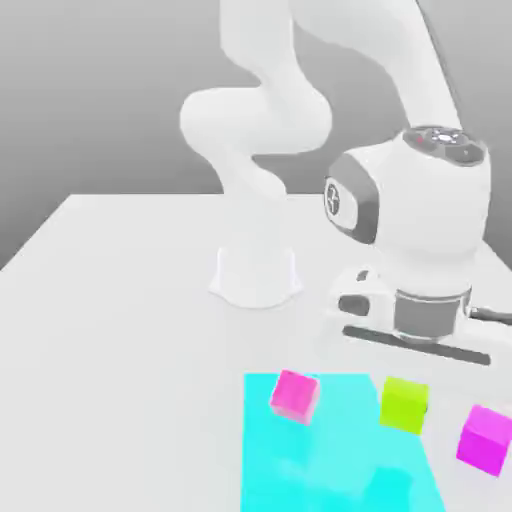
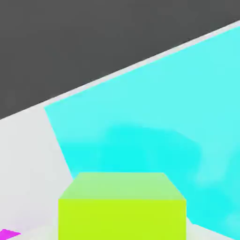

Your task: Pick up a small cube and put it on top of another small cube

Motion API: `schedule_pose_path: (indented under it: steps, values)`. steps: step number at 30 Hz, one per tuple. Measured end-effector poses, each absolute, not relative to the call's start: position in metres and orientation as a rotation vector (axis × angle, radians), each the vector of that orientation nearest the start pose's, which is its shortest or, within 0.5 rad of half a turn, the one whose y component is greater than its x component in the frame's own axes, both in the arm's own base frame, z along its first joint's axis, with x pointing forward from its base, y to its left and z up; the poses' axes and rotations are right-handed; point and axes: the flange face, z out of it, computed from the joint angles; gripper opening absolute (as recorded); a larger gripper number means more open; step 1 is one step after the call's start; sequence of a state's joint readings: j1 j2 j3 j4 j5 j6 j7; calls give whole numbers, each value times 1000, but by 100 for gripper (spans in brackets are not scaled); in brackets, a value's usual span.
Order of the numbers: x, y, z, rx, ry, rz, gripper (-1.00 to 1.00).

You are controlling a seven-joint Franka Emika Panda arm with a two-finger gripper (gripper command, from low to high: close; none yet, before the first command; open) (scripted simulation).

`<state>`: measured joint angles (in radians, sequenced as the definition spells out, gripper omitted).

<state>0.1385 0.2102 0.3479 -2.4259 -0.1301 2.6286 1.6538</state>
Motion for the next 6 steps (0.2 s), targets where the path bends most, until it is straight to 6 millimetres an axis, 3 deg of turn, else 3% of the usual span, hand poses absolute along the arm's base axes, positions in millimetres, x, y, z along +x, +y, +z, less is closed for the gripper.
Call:
schedule_pose_path:
  steps: [2,3,6]
  values:
    - [418,279,199,-2754,1500,0,-100]
    - [414,287,187,-2766,1482,0,100]
    - [414,287,187,-2766,1482,0,100]
